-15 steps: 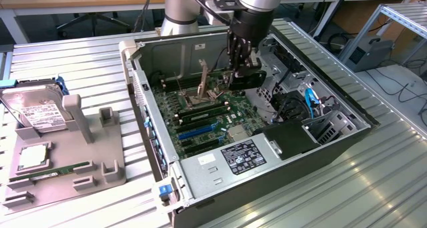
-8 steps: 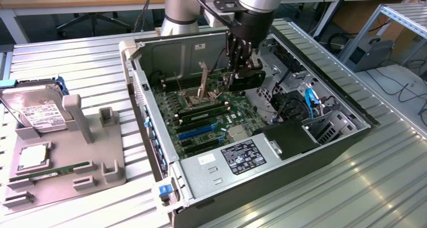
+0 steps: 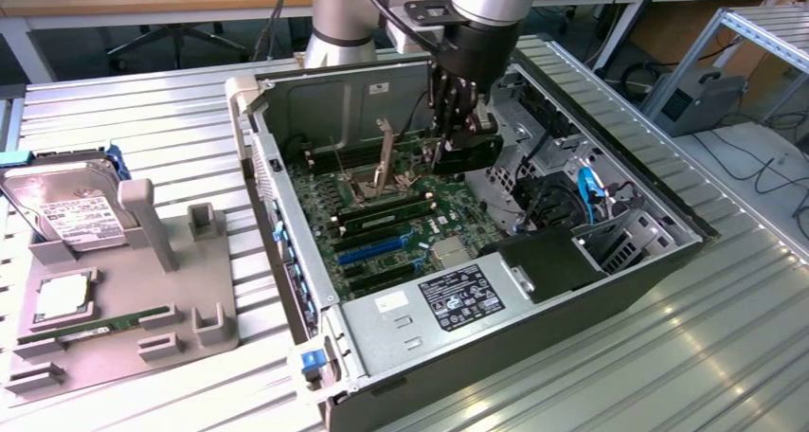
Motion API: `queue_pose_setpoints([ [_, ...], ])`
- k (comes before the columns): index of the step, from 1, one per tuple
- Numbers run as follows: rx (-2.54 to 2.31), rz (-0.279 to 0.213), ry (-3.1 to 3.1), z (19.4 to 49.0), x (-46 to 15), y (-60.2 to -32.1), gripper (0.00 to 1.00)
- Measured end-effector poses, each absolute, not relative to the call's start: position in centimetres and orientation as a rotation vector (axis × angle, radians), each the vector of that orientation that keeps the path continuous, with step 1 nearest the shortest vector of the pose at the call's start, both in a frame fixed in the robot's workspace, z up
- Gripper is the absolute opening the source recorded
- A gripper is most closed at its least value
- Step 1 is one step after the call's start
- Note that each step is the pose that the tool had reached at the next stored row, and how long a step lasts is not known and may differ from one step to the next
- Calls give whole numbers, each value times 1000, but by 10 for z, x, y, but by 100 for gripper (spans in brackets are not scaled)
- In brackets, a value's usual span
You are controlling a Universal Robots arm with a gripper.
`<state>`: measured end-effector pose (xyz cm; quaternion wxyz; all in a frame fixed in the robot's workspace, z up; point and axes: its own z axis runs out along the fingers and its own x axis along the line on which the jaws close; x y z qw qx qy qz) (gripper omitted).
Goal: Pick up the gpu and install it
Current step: 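Insert the gpu into the slot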
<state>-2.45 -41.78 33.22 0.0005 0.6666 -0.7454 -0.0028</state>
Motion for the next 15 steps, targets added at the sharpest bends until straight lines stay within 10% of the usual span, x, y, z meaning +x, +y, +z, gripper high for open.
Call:
queue_pose_setpoints([
  [15, 2093, -9, -2341, 332, -28, -424, 27],
])
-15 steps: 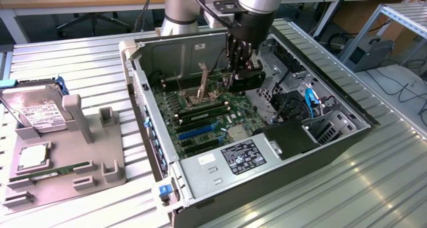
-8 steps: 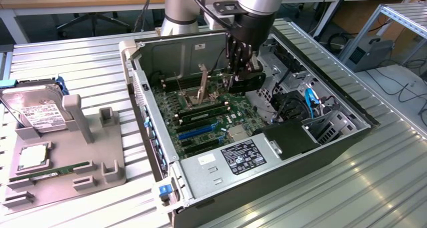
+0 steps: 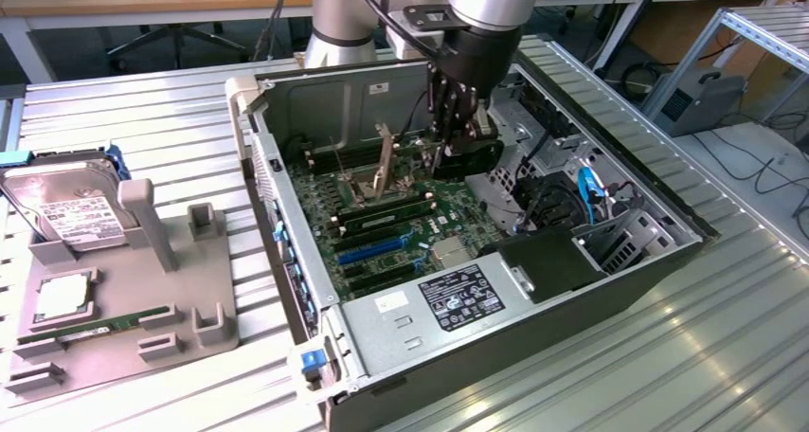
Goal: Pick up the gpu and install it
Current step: 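Insert the gpu into the slot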
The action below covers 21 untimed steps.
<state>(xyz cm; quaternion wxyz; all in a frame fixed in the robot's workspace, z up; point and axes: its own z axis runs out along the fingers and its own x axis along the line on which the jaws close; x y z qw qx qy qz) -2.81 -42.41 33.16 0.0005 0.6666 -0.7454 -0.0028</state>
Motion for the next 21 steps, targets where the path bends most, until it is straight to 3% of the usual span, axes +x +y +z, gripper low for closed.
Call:
queue_pose_setpoints([
  [21, 2093, -9, -2341, 331, -34, -430, 27],
])
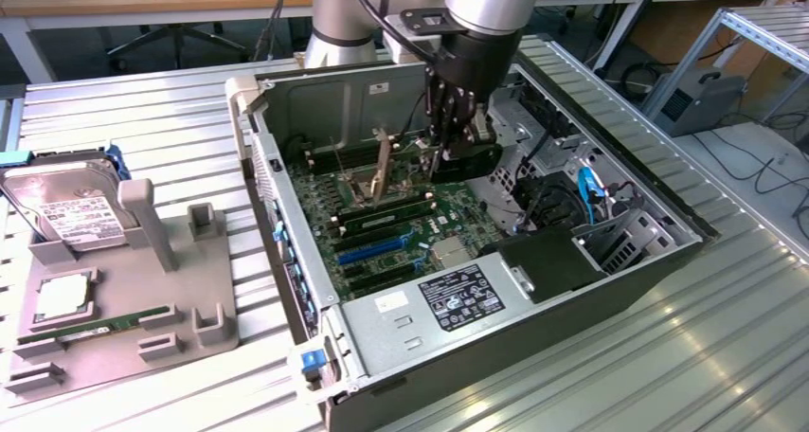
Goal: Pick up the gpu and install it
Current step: 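Insert the gpu into the slot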
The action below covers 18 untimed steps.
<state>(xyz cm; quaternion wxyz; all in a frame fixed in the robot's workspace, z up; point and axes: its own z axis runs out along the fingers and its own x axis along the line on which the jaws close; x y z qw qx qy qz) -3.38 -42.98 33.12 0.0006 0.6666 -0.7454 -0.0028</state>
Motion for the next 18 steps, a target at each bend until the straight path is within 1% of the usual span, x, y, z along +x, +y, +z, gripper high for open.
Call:
queue_pose_setpoints([
  [18, 2093, -9, -2341, 331, -37, -434, 27],
])
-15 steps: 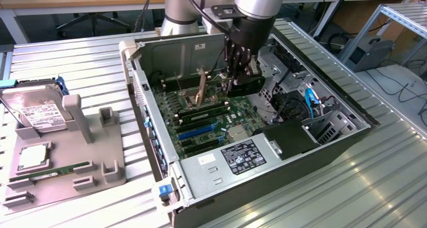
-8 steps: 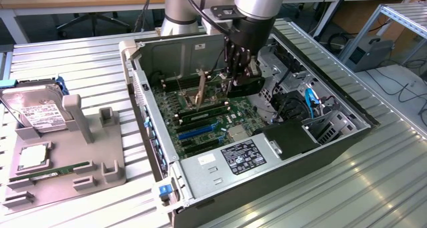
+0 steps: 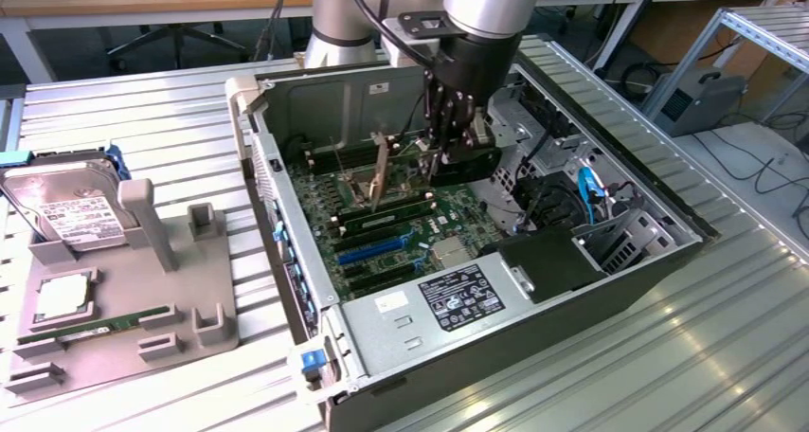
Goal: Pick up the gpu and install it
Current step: 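Insert the gpu into the slot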
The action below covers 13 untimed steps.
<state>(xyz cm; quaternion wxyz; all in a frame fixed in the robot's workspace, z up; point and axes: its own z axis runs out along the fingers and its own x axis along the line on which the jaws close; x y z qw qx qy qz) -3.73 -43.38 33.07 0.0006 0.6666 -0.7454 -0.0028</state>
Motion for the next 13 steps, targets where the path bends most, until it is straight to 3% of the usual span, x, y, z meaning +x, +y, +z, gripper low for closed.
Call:
queue_pose_setpoints([
  [13, 2093, -9, -2341, 330, -39, -436, 27],
])
